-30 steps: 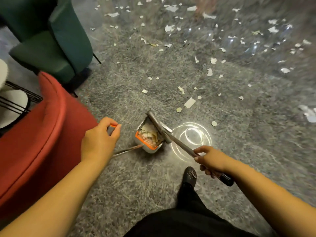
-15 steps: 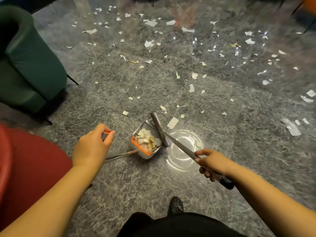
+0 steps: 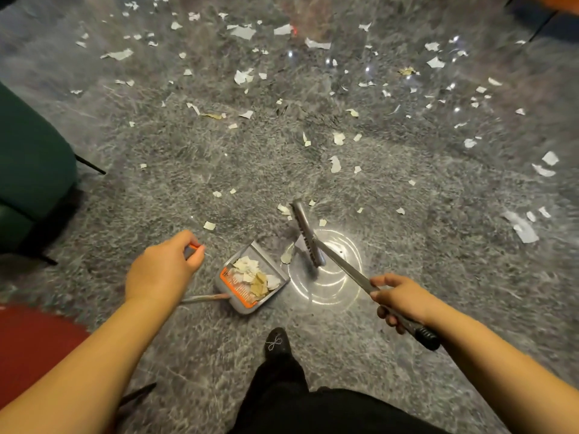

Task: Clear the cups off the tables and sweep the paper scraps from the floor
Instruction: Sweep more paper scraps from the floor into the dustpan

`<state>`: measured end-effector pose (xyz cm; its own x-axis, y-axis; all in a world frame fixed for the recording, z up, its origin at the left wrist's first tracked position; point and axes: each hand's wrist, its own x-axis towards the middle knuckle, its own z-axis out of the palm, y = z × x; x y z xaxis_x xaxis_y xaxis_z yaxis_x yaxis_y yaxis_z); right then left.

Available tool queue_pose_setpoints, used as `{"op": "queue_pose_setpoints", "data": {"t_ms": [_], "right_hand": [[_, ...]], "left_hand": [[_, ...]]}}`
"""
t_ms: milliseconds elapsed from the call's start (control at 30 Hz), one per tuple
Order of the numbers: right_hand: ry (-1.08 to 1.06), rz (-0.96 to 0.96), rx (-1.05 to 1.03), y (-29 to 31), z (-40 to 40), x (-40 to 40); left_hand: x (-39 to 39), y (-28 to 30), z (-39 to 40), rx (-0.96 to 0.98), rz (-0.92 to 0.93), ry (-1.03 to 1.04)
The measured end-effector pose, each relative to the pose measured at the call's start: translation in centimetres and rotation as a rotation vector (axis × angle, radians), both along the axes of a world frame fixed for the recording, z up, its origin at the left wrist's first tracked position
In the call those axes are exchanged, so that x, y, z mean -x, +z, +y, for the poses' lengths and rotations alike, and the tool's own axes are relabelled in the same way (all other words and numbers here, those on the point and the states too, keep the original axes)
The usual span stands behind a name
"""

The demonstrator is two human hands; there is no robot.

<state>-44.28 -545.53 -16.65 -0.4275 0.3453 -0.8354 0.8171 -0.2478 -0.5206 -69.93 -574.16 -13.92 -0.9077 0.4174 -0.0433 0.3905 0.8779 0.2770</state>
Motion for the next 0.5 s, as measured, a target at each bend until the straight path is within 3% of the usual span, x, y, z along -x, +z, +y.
{"op": "queue_pose_setpoints", "data": {"t_ms": [300, 500], "right_hand": [[-0.147, -0.049, -0.028, -1.6, 3.8, 6.2], [-0.101, -0.054, -0.081, -2.8, 9.0, 11.5]], "left_hand": [[10.1, -2.1, 6.2, 0.044, -0.047, -0.118], [13.0, -2.7, 8.1, 0.059, -0.001, -0.155]]}}
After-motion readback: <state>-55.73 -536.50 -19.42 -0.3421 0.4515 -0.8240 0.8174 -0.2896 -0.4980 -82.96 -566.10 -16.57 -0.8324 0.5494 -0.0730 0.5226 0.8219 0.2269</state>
